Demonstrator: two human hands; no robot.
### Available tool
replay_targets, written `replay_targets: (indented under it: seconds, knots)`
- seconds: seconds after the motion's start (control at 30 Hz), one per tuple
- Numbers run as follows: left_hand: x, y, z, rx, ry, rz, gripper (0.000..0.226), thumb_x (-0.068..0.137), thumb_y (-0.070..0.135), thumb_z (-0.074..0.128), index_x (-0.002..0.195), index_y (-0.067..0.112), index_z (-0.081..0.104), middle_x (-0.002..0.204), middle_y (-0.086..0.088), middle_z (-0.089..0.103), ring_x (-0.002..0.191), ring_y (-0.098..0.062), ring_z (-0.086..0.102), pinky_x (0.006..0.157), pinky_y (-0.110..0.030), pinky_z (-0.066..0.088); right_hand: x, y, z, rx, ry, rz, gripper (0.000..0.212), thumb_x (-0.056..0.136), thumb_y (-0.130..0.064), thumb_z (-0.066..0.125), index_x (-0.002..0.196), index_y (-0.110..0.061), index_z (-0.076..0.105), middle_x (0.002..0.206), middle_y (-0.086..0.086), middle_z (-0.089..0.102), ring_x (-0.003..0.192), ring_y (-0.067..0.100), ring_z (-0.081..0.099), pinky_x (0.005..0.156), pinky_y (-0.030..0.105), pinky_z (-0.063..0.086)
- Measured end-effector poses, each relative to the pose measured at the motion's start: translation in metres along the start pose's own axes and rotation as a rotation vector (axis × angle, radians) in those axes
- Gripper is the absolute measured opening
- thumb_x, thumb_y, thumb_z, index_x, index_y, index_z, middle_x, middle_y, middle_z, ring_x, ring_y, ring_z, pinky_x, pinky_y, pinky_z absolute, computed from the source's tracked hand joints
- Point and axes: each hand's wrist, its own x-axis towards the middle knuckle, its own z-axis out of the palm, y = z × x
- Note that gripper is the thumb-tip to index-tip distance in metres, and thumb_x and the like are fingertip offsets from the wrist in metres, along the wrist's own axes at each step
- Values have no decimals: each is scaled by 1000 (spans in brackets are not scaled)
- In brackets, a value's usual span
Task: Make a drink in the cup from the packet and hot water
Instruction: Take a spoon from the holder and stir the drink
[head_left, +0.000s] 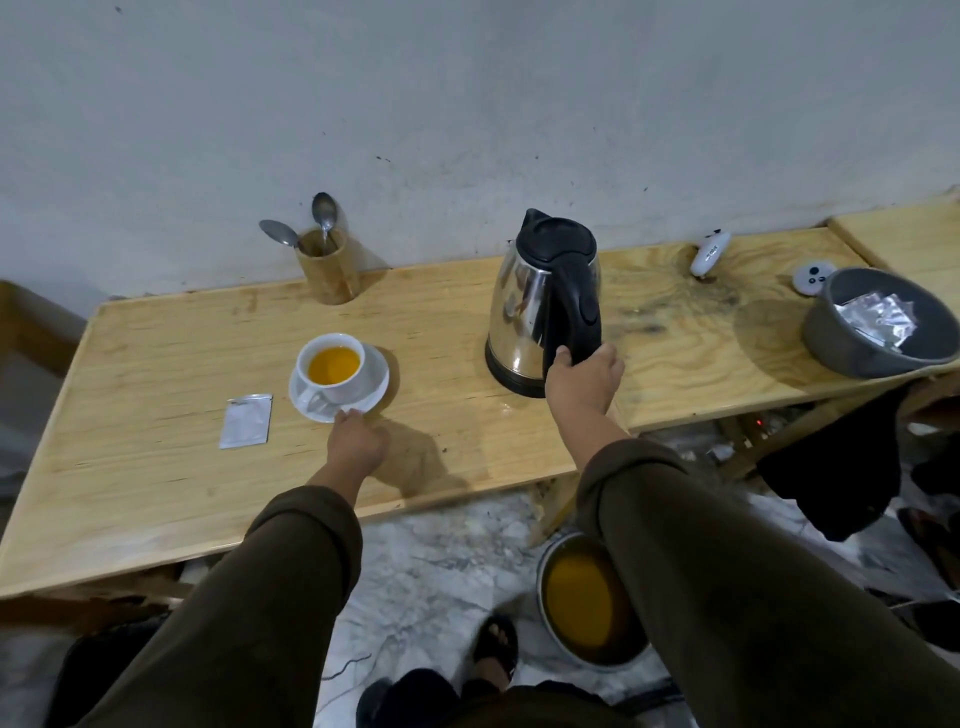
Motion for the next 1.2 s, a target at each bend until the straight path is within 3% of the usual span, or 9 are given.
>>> replay_targets:
  seconds: [0.1,0.17,0.33,0.53,0.7,0.83,1.0,1.13,1.2]
  knots:
    - [-14,-2,-9,-120,-28,-44,64,94,16,44,151,8,17,145,-21,43,129,-40,45,103,-41,39,-16,3,6,-26,6,62,59,93,-23,52,143,-4,27,145,14,30,133,31,36,105,40,39]
    - [-24,-6,-17,-165,-39,-77,76,95,15,44,153,15,-4,142,-23,45,126,-42,47,99,-41,40,-29,3,10,-16,22,115,62,92,-20,52,145,-6,23,147,13,27,133,32,36,105,41,40]
    - [-32,-31,-32,-234,-108,-109,82,95,21,43,151,22,-16,148,-22,39,128,-41,46,102,-42,40,-66,-2,25,3,-30,216,58,90,-15,52,143,-9,29,146,13,29,128,33,42,102,42,43]
    - [-32,-50,-54,-262,-46,-50,72,97,27,42,153,17,-1,148,-19,41,131,-39,44,102,-38,39,-92,-28,62,-133,-226,87,36,90,-18,45,122,-6,56,131,14,52,107,30,57,74,31,43]
    - [-22,-56,-64,-258,12,-27,57,98,24,40,150,12,21,147,-16,44,133,-36,43,107,-38,37,-91,-64,92,-219,-357,-64,32,92,-18,45,117,-6,61,123,13,61,111,30,58,86,34,47]
    - [-2,-56,-67,-291,26,2,48,95,20,46,142,12,39,138,-14,54,126,-33,50,99,-36,41,-69,-101,121,-305,-458,-213,31,93,-14,41,114,-1,60,121,16,61,110,32,57,86,34,47]
    - [31,-60,-73,-325,-18,-81,57,89,25,57,143,15,41,143,-8,52,130,-25,50,103,-35,42,-35,-153,174,-440,-524,-433,32,95,-12,37,111,1,61,121,18,62,113,33,57,90,34,46]
    - [52,-65,-79,-387,-99,-136,65,80,20,72,139,13,47,138,-7,56,124,-24,56,106,-40,44,-13,-188,215,-516,-602,-597,32,96,-16,35,116,-3,57,111,10,61,103,25,57,78,29,39]
    - [59,-68,-79,-418,-124,-148,64,77,15,74,136,12,50,133,-8,60,119,-24,59,105,-40,46,-7,-200,234,-542,-622,-611,33,96,-15,36,119,0,55,119,12,61,109,28,57,85,30,44]
